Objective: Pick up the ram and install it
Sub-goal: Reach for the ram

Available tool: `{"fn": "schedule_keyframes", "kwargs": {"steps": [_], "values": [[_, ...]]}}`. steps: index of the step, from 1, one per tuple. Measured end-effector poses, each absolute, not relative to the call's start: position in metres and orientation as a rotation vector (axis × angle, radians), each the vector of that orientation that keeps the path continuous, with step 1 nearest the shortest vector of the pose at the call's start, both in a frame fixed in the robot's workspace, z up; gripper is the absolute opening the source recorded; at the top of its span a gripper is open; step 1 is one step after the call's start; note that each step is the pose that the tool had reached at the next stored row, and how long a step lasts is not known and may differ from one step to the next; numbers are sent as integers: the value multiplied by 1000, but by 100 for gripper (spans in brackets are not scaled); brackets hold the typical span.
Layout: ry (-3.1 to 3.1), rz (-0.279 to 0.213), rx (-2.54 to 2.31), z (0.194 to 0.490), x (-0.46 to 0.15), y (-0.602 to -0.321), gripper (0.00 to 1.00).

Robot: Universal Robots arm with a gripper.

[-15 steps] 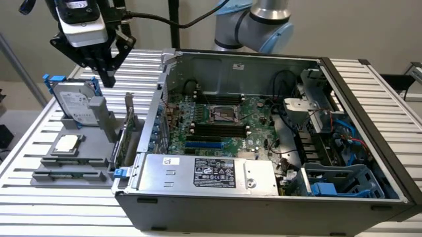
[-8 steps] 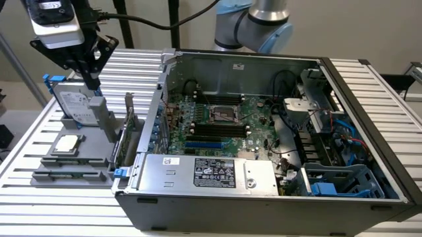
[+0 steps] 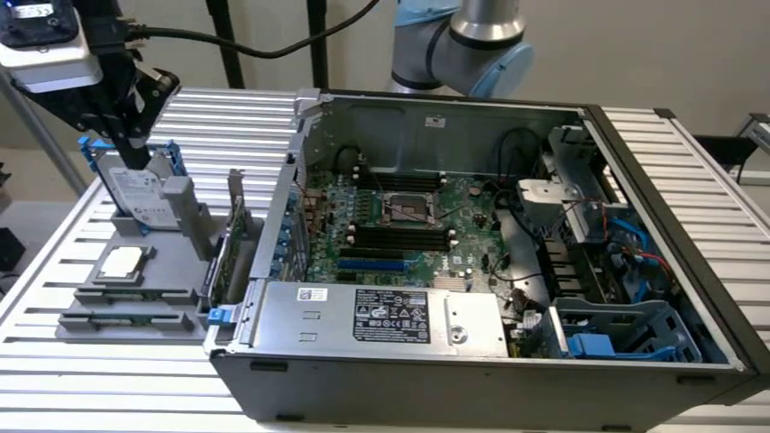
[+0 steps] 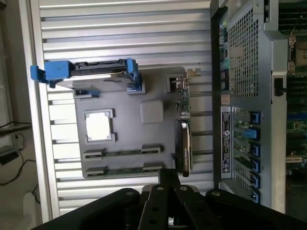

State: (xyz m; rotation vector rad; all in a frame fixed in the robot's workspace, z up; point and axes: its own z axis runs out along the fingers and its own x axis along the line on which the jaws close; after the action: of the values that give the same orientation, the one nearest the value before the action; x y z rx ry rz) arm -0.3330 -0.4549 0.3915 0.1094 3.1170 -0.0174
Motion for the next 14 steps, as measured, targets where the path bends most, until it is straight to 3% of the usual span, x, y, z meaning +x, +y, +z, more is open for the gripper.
{"fn": "schedule_keyframes", "kwargs": {"steps": [14], "values": [[3116, -37, 109, 391, -384, -468, 11]]}}
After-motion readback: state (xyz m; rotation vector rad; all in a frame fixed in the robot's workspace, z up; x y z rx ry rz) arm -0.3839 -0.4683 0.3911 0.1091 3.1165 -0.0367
